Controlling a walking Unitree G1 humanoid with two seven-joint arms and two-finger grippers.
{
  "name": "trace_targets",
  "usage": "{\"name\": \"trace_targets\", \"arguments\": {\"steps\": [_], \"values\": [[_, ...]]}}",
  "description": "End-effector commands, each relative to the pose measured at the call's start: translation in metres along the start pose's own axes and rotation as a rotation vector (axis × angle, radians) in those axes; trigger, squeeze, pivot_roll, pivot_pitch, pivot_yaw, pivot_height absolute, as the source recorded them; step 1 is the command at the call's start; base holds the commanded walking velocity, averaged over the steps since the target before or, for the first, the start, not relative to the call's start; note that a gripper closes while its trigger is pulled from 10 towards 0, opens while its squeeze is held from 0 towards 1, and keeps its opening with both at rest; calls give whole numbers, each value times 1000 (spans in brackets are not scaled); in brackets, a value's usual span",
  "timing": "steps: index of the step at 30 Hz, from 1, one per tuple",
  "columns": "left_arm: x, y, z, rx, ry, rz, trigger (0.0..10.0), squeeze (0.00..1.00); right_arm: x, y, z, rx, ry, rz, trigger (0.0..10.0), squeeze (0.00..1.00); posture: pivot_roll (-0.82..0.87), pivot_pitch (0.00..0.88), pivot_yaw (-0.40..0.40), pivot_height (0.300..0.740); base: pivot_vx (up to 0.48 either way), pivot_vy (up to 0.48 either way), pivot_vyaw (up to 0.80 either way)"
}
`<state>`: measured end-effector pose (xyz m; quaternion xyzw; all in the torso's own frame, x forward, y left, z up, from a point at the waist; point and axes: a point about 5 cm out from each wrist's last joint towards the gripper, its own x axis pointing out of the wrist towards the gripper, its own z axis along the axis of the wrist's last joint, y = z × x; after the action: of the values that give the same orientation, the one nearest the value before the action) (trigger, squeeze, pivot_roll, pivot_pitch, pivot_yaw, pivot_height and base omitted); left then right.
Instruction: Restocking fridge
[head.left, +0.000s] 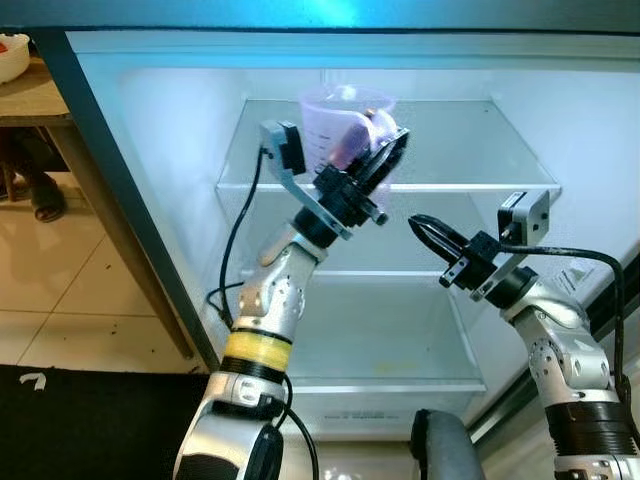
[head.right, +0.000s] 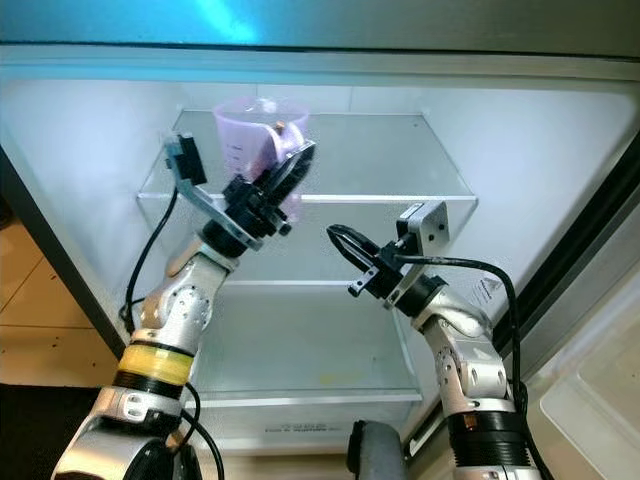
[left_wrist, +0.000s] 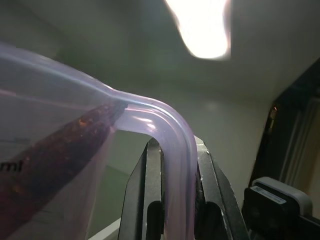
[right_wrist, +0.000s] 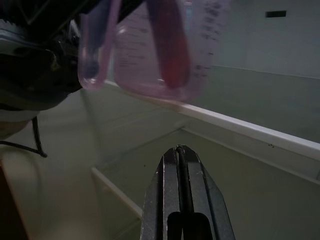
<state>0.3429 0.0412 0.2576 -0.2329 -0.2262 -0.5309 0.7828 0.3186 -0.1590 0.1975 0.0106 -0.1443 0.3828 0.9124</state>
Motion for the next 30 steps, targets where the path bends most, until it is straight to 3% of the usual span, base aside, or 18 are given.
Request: {"name": "trace_targets", "arguments": {"steps": [1,3,9,22,30], "values": [[5,5,1,39,17,-4,10000,0,2,3,3,-10,-4,8,10000,0,-60,49,-13,420,0,0,0],[5,5,1,39,17,-4,10000,0,2,3,3,-10,-4,8,10000,0,-60,49,-13,420,0,0,0],[3,31,10,112,30,132,10000,0,3,4,2,-11,-1,12,10000,0,-63,54,-14,420,0,0,0],[-1,50,17,151,50,193,10000,0,5,10,6,-5,-19,27,10000,0,-78,62,-9,420,0,0,0],[-19,68,29,242,67,318,10000,0,5,9,9,-9,-24,38,10000,0,-84,58,-14,420,0,0,0]]}}
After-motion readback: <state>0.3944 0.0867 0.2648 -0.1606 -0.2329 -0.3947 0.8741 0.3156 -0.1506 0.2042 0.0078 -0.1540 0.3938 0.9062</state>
